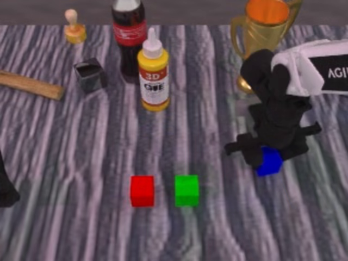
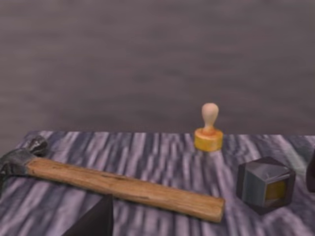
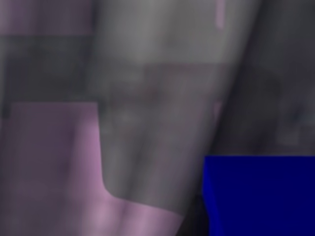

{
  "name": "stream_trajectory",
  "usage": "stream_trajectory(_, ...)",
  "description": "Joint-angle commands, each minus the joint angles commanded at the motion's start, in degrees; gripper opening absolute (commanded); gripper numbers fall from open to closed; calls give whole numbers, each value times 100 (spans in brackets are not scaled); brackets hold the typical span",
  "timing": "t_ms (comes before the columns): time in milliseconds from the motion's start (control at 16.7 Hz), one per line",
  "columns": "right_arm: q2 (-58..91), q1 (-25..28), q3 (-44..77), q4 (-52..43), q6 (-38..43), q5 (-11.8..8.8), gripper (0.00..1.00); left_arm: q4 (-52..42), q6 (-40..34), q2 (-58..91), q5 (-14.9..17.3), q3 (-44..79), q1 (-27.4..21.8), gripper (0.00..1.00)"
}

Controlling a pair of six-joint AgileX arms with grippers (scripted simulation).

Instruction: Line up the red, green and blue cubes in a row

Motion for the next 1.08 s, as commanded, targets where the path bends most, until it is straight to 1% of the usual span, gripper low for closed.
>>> stream_trajectory(480, -87, -9, 39, -50, -5, 14, 0, 0, 0, 0, 0, 0, 0, 100)
stream_trajectory(600, -169, 3, 195, -268, -5, 14, 0, 0, 0, 0, 0, 0, 0, 100)
stream_trajectory(900, -585, 34, 757, -1308, -13, 10, 0, 0, 0, 0, 0, 0, 0, 100)
stream_trajectory(1080, -663, 37, 828, -1416, -19, 9, 0, 0, 0, 0, 0, 0, 0, 100)
